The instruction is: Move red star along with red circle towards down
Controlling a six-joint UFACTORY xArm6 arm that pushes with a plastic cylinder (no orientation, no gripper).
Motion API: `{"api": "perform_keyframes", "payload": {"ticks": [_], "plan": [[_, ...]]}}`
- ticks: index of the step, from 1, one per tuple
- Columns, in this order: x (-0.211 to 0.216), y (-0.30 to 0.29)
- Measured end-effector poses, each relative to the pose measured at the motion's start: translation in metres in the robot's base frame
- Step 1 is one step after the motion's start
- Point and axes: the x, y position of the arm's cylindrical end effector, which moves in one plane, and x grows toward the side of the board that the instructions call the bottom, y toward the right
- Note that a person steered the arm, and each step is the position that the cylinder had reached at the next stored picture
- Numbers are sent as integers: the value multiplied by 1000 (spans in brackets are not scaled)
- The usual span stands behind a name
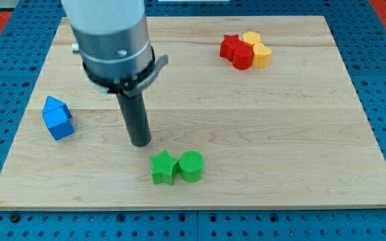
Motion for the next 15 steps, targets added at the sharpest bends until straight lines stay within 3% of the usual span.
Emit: {"api": "perform_keyframes", "payload": {"ticks": [2, 4, 5, 6, 7, 8, 10, 11, 12, 15], "plan": [[-70, 19], [-99, 143], [-103, 128], [-115, 72], [-146, 59], [-194, 58], [-227, 71], [-282, 108], [-304, 136], [-200, 164]]}}
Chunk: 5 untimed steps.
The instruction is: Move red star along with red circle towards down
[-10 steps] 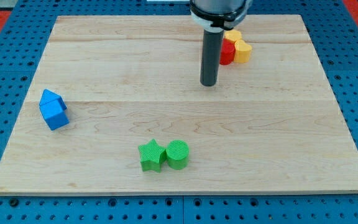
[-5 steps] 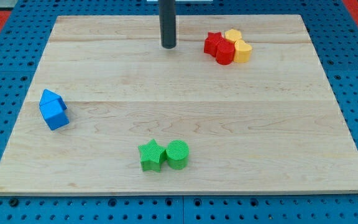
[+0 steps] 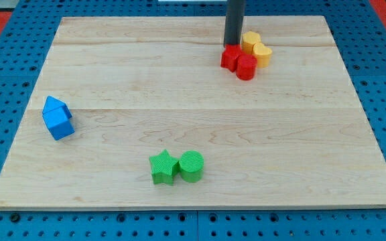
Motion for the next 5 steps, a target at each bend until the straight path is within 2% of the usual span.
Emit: {"api": "perform_keyframes", "payload": {"ticks": [3, 4, 5], "plan": [[90, 27], [103, 49], [131, 30]]}}
